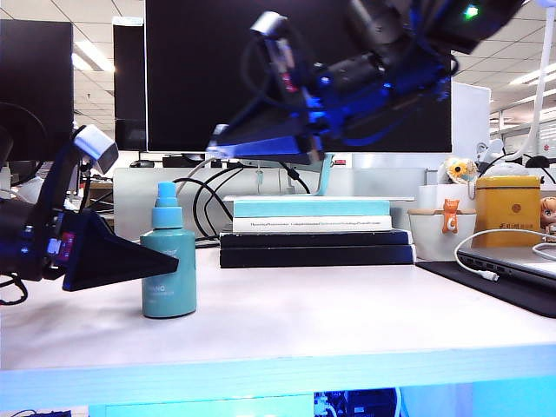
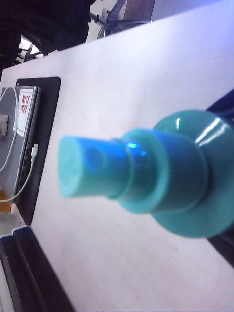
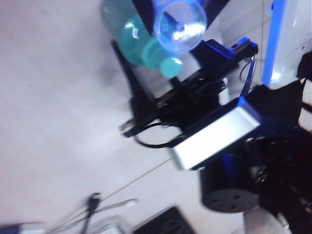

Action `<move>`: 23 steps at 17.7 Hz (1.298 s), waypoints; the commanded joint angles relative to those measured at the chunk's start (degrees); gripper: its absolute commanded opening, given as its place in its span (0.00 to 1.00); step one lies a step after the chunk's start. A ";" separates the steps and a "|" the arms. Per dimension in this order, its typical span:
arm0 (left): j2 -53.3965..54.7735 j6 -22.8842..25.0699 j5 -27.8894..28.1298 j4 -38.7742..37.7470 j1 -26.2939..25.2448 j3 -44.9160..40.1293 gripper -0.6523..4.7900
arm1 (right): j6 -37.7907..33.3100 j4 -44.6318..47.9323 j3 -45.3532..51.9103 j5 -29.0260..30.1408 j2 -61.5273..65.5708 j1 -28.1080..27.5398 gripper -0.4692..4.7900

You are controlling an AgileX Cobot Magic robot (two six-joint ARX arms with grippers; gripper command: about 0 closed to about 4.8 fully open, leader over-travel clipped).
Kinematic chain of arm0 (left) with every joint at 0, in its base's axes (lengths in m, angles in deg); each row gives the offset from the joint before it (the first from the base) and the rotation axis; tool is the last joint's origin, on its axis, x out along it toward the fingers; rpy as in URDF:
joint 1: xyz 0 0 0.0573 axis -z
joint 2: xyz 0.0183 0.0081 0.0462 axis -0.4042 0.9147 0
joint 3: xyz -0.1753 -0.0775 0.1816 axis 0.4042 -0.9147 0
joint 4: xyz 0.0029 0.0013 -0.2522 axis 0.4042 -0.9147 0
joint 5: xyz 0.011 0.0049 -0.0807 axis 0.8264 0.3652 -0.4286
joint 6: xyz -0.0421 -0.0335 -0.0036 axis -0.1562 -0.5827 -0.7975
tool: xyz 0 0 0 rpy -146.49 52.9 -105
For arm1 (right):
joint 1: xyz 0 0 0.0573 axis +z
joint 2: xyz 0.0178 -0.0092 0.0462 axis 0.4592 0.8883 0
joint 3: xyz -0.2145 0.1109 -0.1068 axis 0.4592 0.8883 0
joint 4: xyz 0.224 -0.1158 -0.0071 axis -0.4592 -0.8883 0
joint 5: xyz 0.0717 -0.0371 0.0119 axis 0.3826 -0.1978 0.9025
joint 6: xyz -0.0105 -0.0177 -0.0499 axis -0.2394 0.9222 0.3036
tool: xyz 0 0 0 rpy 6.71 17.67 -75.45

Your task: Pick up the sprayer with the left hand, pick up its lid with the right hand then put the lid on the sprayer.

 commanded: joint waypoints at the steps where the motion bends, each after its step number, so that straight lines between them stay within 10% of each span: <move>1: 0.17 -0.15 -1.03 -0.94 0.11 -0.13 0.61 | 3.89 -0.46 -0.28 -3.67 -0.15 2.56 0.25; 23: 0.17 1.14 0.33 -1.55 3.67 0.26 0.61 | 8.98 -5.49 -0.83 -6.82 -0.11 5.68 0.25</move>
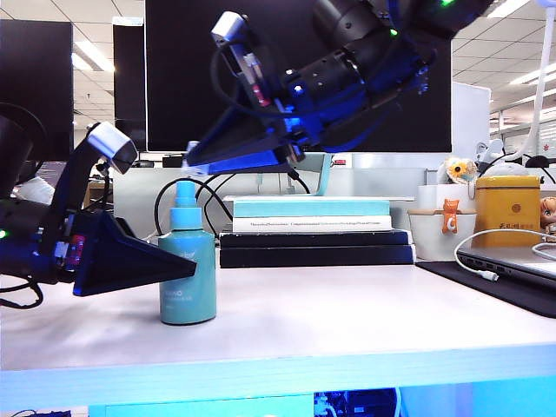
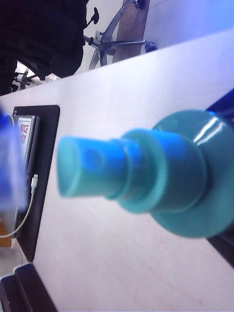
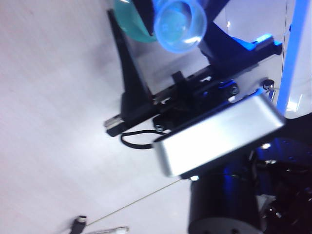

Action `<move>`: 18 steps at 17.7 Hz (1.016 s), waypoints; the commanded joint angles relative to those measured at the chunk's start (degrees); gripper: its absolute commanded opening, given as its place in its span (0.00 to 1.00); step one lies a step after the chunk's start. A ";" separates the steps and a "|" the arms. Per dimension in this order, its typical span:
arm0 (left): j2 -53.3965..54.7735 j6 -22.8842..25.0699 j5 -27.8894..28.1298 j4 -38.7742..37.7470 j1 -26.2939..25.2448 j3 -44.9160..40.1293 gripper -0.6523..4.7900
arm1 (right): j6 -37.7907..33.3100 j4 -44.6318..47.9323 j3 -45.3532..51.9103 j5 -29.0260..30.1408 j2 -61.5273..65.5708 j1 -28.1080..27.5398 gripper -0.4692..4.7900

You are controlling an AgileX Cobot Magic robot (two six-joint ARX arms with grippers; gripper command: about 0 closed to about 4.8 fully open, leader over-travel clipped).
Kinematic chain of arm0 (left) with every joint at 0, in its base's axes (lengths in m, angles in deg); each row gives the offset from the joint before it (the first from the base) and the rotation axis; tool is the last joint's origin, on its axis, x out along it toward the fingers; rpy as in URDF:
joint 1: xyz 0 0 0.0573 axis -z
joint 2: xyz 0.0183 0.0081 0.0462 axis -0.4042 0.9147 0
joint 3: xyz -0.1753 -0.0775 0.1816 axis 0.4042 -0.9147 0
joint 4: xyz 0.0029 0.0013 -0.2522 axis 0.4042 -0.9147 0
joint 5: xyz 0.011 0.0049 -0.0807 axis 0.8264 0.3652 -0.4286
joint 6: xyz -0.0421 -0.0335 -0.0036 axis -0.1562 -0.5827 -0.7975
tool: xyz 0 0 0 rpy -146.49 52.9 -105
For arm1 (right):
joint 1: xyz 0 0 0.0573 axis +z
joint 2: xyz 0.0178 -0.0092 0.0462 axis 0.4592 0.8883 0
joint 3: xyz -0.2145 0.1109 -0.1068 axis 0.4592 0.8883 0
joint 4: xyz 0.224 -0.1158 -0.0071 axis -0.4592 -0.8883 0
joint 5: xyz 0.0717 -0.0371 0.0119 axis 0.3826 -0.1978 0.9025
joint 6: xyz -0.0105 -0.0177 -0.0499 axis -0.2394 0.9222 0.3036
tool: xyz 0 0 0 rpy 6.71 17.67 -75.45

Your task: Pick up the sprayer with the left hand, pick up its lid with the right hand then put the lid on the sprayer.

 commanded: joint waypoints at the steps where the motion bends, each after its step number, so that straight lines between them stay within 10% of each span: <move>1: 0.04 0.00 0.83 -0.81 0.07 0.13 0.61 | 1.44 -0.20 -0.26 -1.05 0.02 1.33 0.25; 18: 0.04 0.07 0.83 -1.29 0.07 0.13 0.61 | 8.68 -2.91 -0.24 -10.12 1.03 2.21 0.25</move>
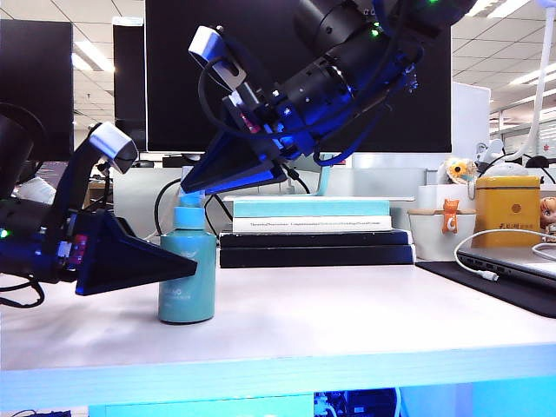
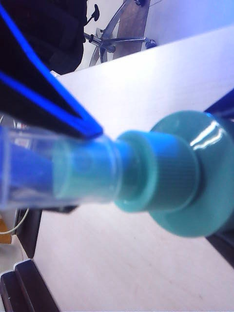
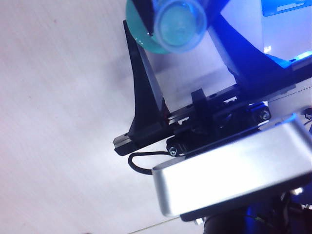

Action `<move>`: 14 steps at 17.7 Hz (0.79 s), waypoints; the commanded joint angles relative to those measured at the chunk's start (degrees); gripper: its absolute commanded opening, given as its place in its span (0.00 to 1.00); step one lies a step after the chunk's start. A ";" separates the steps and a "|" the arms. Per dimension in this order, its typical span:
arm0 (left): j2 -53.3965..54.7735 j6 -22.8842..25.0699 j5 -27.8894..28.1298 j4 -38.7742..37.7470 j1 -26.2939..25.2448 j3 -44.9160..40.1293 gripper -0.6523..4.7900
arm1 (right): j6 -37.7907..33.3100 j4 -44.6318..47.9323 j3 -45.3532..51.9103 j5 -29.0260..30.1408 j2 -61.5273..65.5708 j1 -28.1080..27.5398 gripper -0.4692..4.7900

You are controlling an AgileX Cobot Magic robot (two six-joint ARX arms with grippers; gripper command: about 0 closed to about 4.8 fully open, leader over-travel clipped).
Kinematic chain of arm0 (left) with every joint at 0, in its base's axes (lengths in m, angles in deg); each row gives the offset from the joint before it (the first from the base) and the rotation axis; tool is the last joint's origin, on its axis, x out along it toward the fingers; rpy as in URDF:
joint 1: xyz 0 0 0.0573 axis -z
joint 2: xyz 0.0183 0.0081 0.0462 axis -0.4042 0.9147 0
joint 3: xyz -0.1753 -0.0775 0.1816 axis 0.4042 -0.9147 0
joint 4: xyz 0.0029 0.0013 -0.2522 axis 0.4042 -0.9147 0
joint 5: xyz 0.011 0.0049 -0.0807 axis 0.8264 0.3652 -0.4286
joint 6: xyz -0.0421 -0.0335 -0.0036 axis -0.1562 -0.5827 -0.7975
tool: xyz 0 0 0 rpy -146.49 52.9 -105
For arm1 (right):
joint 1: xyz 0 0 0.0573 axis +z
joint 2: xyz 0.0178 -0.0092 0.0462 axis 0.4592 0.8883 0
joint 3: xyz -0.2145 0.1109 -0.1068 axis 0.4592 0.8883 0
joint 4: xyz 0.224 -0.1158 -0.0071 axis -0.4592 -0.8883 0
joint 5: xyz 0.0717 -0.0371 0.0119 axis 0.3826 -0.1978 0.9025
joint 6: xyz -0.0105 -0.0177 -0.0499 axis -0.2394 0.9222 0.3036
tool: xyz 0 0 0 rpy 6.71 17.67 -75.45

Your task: Pick up the sprayer with the left hand, pick up its lid with the right hand then put the lid on the sprayer.

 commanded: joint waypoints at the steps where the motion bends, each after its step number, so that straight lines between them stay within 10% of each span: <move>1: 0.04 0.09 0.59 -1.20 0.04 -0.02 0.61 | 0.42 -0.26 -0.22 -1.95 0.83 -0.07 0.25; 8: 0.04 0.26 0.63 -1.33 0.02 -0.02 0.61 | 1.49 -0.22 -0.22 -3.76 1.55 -0.11 0.25; 10: 0.04 0.28 0.81 -1.33 0.02 -0.02 0.61 | 1.49 -0.22 -0.22 -5.05 1.55 -0.11 0.52; 14: 0.04 0.26 0.94 -1.38 0.04 -0.02 0.61 | 1.68 0.02 -0.22 -5.18 1.55 -0.11 0.63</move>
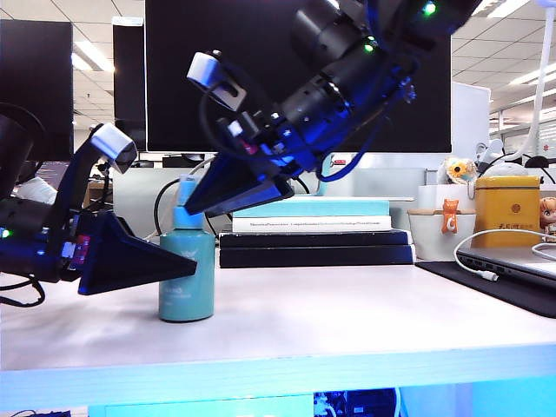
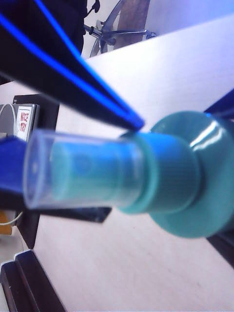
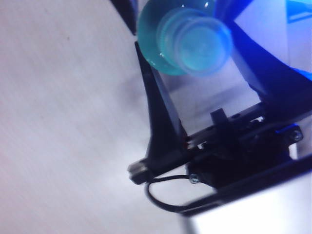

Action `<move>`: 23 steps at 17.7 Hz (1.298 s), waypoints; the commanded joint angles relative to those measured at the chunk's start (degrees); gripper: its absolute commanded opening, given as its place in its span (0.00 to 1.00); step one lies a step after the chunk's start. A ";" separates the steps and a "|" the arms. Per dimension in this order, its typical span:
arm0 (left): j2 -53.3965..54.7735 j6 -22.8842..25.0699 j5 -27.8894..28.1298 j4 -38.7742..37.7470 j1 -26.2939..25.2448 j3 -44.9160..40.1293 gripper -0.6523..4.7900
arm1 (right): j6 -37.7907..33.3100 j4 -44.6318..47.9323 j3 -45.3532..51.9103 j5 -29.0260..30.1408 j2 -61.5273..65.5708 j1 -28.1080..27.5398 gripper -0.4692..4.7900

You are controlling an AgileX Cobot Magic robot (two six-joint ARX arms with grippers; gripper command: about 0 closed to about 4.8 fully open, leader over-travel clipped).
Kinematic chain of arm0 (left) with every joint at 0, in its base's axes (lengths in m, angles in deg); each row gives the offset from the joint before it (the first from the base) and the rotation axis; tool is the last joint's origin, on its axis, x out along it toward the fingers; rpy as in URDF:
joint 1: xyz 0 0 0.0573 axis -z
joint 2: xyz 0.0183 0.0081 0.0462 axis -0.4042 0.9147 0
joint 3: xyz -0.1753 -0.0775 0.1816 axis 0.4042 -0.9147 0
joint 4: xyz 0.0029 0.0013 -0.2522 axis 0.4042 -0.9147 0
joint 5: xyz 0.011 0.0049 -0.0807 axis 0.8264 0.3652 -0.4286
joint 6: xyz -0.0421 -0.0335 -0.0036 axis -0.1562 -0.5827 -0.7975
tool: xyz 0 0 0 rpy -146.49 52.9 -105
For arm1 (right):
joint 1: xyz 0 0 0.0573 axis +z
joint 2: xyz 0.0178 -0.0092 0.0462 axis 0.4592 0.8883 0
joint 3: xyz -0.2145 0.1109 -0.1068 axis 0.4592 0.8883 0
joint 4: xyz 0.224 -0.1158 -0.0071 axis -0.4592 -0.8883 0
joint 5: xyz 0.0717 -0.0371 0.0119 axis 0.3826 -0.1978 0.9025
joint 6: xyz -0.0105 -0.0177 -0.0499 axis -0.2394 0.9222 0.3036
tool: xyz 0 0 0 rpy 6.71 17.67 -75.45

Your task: Pick up the sprayer with the left hand, pick up its lid with the right hand then put the lid on the sprayer.

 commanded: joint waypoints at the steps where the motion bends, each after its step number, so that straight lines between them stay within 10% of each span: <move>1: 0.07 0.09 0.00 -1.46 0.04 -0.15 0.61 | 0.26 0.63 -0.13 -1.09 -0.13 -0.20 0.70; 18: 1.07 -0.66 2.38 0.20 0.04 -0.15 0.62 | -0.04 -8.33 -0.13 -0.72 -10.86 -4.90 0.73; 23: 1.05 -3.21 2.64 1.92 0.04 -0.15 0.82 | -0.22 -8.94 -0.13 -0.83 -12.31 -5.20 0.73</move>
